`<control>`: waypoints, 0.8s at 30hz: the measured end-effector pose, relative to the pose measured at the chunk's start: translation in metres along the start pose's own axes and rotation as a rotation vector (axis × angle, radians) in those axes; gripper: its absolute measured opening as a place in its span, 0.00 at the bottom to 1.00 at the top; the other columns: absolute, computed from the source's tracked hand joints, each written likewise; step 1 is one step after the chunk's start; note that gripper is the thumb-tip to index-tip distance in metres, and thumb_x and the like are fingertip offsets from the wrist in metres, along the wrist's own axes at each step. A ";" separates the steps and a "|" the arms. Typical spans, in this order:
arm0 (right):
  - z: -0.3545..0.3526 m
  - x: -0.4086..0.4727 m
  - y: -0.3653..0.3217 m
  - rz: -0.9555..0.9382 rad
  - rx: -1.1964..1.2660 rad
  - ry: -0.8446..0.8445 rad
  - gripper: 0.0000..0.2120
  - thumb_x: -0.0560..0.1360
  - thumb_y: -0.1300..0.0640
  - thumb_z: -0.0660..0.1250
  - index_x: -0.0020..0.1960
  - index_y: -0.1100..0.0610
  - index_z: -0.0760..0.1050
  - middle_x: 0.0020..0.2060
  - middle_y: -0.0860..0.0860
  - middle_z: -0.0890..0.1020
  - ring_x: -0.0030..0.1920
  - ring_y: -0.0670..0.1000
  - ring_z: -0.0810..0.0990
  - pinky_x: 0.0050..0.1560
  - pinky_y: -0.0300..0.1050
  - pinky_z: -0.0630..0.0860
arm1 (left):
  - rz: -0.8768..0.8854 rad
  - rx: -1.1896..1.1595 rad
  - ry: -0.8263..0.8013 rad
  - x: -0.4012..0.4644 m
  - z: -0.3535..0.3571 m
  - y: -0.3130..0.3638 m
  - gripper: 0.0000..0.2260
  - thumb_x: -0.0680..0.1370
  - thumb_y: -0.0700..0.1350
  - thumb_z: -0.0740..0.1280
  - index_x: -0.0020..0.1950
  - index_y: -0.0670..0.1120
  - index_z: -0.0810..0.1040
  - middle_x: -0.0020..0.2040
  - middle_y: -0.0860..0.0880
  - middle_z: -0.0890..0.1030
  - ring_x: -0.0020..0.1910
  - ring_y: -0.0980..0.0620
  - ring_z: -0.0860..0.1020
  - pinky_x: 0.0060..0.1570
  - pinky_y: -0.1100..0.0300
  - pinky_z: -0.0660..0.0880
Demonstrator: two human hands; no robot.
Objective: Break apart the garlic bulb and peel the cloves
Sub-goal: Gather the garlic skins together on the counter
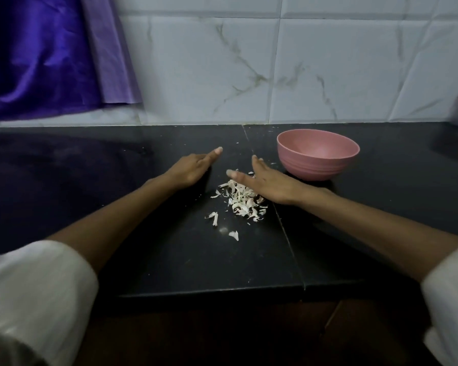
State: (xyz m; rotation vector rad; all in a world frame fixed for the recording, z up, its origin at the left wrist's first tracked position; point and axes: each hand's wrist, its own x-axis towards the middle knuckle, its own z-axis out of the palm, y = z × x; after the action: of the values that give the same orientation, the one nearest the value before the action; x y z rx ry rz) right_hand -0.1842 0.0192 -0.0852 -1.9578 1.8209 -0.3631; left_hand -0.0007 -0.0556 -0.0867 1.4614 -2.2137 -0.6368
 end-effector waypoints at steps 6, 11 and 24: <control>0.000 0.019 0.004 -0.064 0.016 0.024 0.41 0.77 0.28 0.43 0.81 0.53 0.46 0.79 0.51 0.52 0.79 0.54 0.51 0.76 0.54 0.46 | 0.047 -0.009 -0.054 0.006 0.013 0.011 0.36 0.83 0.62 0.48 0.43 0.31 0.78 0.42 0.33 0.80 0.39 0.46 0.77 0.43 0.56 0.70; 0.001 0.001 0.021 -0.214 0.070 -0.011 0.32 0.78 0.30 0.43 0.78 0.40 0.52 0.79 0.44 0.52 0.79 0.49 0.50 0.78 0.54 0.43 | 0.165 -0.011 -0.098 -0.027 0.016 0.012 0.34 0.83 0.60 0.48 0.43 0.32 0.77 0.32 0.41 0.73 0.31 0.52 0.70 0.37 0.63 0.69; -0.005 -0.036 0.005 -0.403 0.232 0.376 0.11 0.78 0.55 0.69 0.57 0.58 0.82 0.52 0.50 0.85 0.50 0.38 0.80 0.53 0.30 0.74 | 0.173 -0.200 0.007 -0.064 -0.006 -0.002 0.25 0.81 0.60 0.55 0.64 0.46 0.80 0.64 0.51 0.80 0.64 0.56 0.76 0.70 0.59 0.67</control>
State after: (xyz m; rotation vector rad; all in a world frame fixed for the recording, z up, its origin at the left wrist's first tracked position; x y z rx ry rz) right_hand -0.1948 0.0544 -0.0793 -2.1850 1.4837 -1.0830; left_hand 0.0272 0.0019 -0.0889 1.1582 -2.1713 -0.7681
